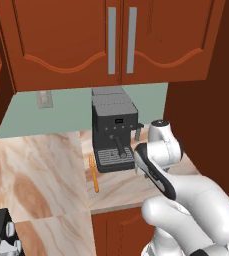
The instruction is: Take the fork and place it on the left side of the plate. Then take the spoon and place it on the right side of the plate. Make sure they're directly next to the plate.
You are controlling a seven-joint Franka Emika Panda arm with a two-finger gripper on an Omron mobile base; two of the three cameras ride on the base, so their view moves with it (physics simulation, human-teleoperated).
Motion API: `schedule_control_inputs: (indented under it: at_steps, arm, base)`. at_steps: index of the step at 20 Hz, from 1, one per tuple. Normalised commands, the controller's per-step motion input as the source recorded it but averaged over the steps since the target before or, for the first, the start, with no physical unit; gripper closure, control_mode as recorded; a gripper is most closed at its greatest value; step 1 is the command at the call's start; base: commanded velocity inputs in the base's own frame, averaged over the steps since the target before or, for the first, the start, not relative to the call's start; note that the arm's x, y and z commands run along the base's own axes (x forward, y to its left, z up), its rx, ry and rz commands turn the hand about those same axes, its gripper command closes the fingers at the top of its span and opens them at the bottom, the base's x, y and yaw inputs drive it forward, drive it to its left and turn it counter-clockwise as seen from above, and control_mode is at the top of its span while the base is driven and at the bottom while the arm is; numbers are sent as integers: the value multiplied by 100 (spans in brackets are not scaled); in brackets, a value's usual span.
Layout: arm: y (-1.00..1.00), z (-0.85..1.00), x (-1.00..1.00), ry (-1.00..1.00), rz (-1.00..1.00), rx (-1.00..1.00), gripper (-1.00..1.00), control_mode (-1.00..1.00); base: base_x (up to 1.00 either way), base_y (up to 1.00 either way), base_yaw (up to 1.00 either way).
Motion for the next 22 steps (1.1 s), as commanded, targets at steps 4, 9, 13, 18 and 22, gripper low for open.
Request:
schedule_control_inputs:
  at_steps: [4, 9, 13, 18, 22]
  arm:
    - [0, -26, 7, 0, 0, 2, -100, -100]
    - [0, -25, 15, 0, 0, 1, -100, -100]
    - [0, -19, 21, 0, 0, 1, -100, -100]
    - [0, -22, 22, 0, 0, 0, -100, -100]
    - [0, -42, 2, 0, 0, 0, -100, -100]
  base:
    - [0, 0, 0]
    - [0, 0, 0]
    - [0, 0, 0]
    - [0, 0, 0]
    - [0, 0, 0]
